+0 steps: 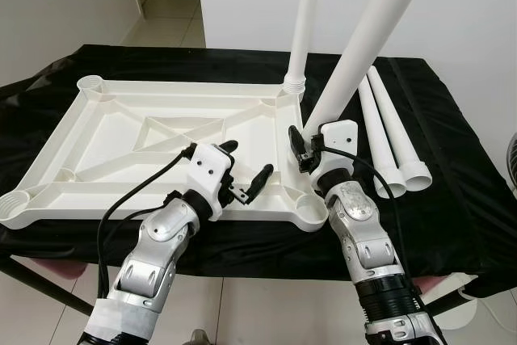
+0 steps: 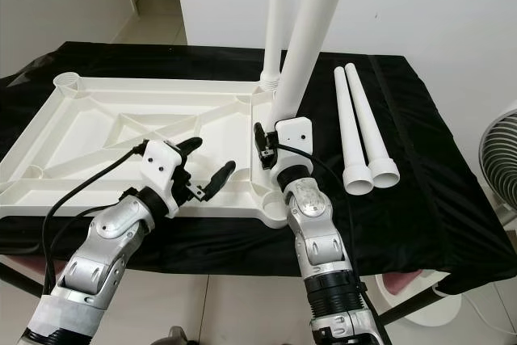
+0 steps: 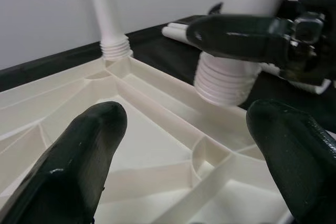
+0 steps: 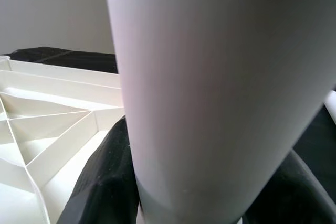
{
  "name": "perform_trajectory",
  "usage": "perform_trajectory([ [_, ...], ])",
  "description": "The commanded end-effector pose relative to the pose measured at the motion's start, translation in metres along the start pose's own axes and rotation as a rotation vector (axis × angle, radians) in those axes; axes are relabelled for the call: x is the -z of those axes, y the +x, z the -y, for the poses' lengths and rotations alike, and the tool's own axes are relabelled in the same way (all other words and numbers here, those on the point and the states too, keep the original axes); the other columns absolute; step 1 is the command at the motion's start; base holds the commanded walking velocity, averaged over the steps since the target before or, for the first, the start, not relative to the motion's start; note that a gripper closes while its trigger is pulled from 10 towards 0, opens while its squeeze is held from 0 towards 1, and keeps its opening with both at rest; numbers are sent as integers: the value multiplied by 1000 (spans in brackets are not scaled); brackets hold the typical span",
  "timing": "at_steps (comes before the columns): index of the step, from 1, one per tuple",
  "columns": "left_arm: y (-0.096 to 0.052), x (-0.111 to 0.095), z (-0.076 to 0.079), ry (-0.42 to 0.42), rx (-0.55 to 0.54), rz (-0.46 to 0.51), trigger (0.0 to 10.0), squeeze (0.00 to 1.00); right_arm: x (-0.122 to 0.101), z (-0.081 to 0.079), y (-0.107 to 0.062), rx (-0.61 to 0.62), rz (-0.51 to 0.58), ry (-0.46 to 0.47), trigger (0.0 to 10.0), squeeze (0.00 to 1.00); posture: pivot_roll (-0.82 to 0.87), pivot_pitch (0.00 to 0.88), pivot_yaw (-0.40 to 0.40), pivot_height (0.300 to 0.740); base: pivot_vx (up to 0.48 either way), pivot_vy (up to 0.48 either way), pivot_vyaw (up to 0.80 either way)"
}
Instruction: Building children table
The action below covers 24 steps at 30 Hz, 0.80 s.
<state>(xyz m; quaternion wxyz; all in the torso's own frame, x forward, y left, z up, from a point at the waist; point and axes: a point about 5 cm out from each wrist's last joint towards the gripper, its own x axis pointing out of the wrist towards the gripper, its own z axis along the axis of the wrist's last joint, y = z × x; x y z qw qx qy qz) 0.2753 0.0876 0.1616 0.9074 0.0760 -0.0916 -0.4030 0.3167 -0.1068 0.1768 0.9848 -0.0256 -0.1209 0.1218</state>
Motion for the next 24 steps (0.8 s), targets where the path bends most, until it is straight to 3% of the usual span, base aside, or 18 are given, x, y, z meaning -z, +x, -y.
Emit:
perform_trajectory([
  [1,-1,-2,10,25,123,13,10000,0,-3,-3,-1,-14,15,2,10000,0,130,41,-8,740,0,0,0],
  [3,-5,0,14,51,203,-8,10000,0,-2,-4,-5,-26,6,-3,10000,0,131,46,-15,740,0,0,0],
  [14,-7,-1,22,117,346,-32,10000,0,1,-14,-18,-71,-20,-10,10000,0,116,60,-18,740,0,0,0],
  [24,-8,3,23,119,369,-43,10000,0,0,-16,-23,-80,-22,-12,10000,0,109,60,-20,740,0,0,0],
])
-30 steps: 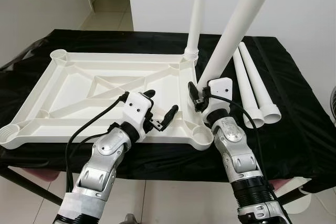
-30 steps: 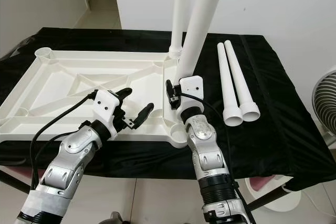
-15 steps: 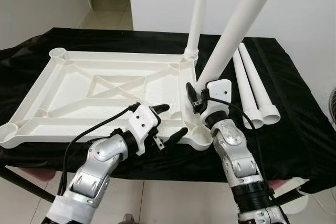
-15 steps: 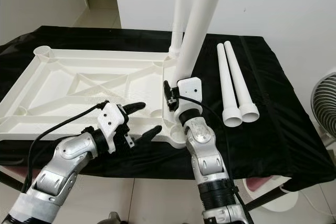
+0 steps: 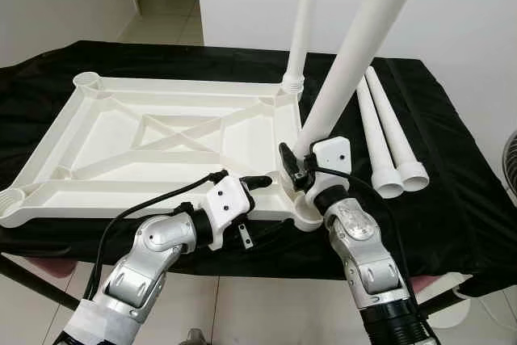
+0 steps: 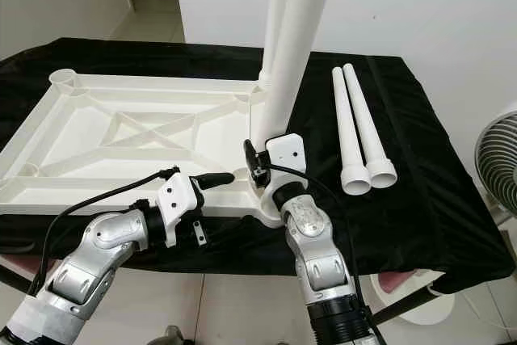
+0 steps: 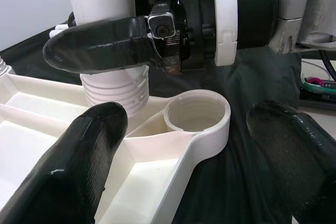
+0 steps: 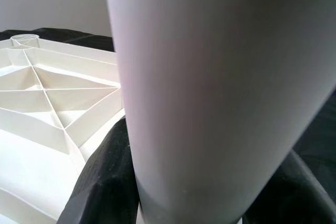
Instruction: Building children table
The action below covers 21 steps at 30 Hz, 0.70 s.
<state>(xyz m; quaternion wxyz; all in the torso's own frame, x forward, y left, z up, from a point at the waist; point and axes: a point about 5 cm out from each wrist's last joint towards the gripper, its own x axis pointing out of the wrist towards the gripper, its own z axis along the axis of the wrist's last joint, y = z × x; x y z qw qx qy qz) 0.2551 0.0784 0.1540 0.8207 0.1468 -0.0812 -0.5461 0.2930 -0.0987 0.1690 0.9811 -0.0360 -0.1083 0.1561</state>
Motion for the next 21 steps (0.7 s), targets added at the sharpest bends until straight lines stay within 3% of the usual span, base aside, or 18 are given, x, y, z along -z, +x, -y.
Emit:
perform_trajectory([
  [1,-1,2,2,13,34,-12,10000,0,-3,-3,-3,-14,1,-6,10000,0,107,62,-20,740,0,0,0],
  [9,-3,5,1,19,49,-26,10000,0,1,-8,-31,-50,-59,-14,10000,0,98,74,-25,740,0,0,0],
  [21,-7,7,-3,11,50,-38,10000,0,5,-6,-45,-57,-106,-28,10000,0,97,80,-25,740,0,0,0],
])
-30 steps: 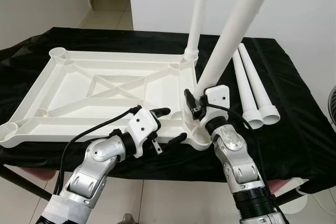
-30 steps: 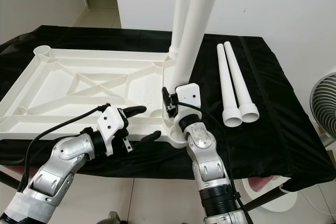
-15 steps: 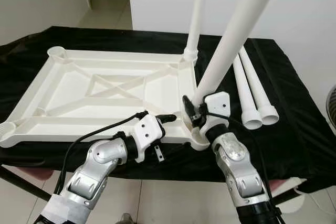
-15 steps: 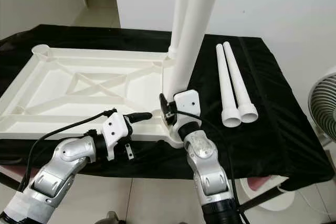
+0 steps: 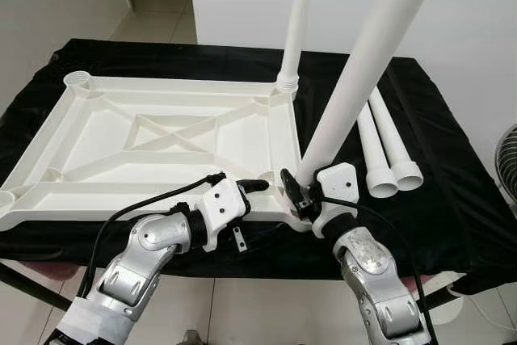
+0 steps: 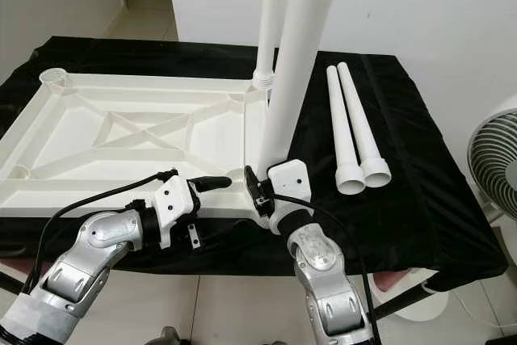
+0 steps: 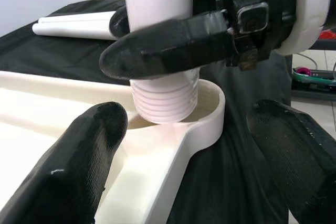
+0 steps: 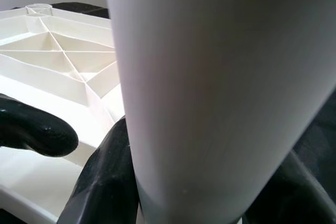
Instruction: Building children table
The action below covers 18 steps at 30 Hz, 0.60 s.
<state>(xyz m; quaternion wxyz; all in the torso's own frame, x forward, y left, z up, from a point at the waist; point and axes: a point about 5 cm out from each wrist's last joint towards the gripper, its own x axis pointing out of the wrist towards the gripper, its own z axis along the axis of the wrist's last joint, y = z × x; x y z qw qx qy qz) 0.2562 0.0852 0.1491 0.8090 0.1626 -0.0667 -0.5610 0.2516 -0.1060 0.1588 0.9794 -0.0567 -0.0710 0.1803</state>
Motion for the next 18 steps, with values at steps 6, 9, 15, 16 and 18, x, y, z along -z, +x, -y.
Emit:
perform_trajectory([
  [6,-3,3,0,-4,6,-13,10000,0,9,0,-7,-5,-57,-6,10000,0,98,81,-25,740,0,0,0],
  [9,-5,4,0,-4,2,-17,10000,0,10,0,-10,-9,-71,-11,10000,0,101,84,-25,740,0,0,0],
  [15,-11,4,-2,-4,-9,-31,10000,0,15,3,-24,-25,-118,-48,10000,0,102,90,-20,740,0,0,0],
  [16,-11,4,-2,-4,-9,-31,10000,0,15,3,-24,-25,-118,-48,10000,0,102,90,-20,740,0,0,0],
  [18,-12,4,-3,-3,-11,-33,10000,0,15,3,-26,-38,-114,-59,10000,0,103,92,-19,740,0,0,0],
])
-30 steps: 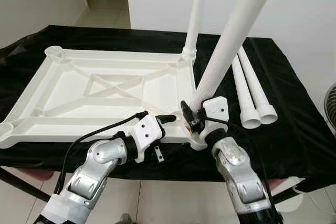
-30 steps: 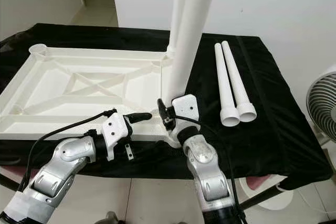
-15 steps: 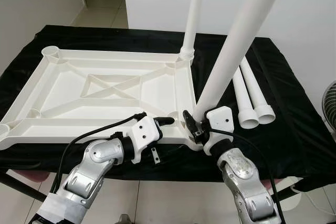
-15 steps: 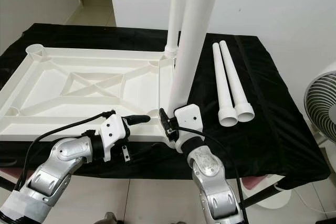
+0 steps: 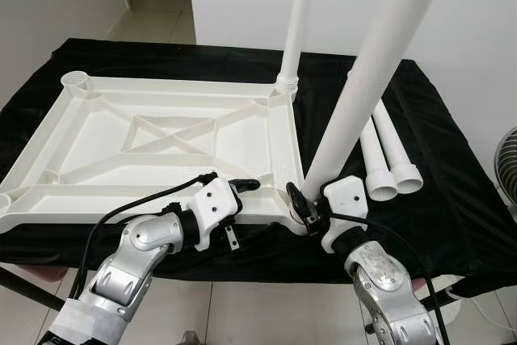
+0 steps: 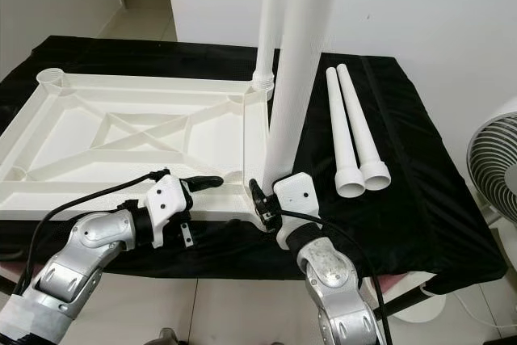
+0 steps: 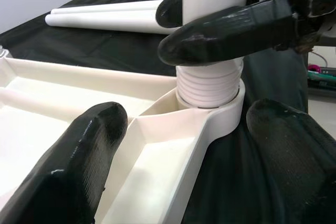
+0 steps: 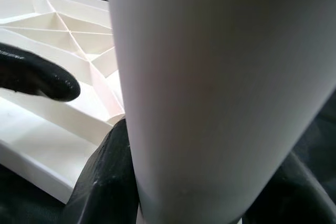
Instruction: Building children table
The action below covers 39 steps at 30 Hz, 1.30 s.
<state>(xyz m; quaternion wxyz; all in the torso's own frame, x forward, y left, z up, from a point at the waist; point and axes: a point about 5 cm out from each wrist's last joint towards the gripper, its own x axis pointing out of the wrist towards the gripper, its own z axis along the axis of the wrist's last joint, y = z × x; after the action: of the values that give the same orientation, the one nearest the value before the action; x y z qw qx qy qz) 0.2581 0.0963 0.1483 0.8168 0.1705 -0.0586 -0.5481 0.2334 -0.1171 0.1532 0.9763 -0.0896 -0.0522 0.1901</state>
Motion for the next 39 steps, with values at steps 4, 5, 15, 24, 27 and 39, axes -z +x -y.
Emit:
perform_trajectory([
  [4,-3,1,0,-2,12,-7,10000,0,12,-3,-7,-42,-59,-14,10000,0,104,93,-19,740,0,0,0],
  [5,-4,1,-1,-2,10,-7,10000,0,12,-3,-7,-53,-53,-21,10000,0,104,93,-19,740,0,0,0],
  [15,-4,0,-3,4,2,-6,10000,0,16,3,1,-88,-63,85,10000,0,111,86,-20,740,0,0,0],
  [24,-6,-2,-5,14,-6,-8,10000,0,19,13,11,-99,-102,137,10000,0,125,81,-25,740,0,0,0],
  [27,-6,-2,-5,15,-9,-8,10000,0,21,12,11,-93,-102,188,10000,0,129,80,-28,740,0,0,0],
  [39,-8,-3,-6,19,-17,-9,10000,0,31,19,6,1,-120,317,10000,0,125,88,-26,740,0,0,0],
])
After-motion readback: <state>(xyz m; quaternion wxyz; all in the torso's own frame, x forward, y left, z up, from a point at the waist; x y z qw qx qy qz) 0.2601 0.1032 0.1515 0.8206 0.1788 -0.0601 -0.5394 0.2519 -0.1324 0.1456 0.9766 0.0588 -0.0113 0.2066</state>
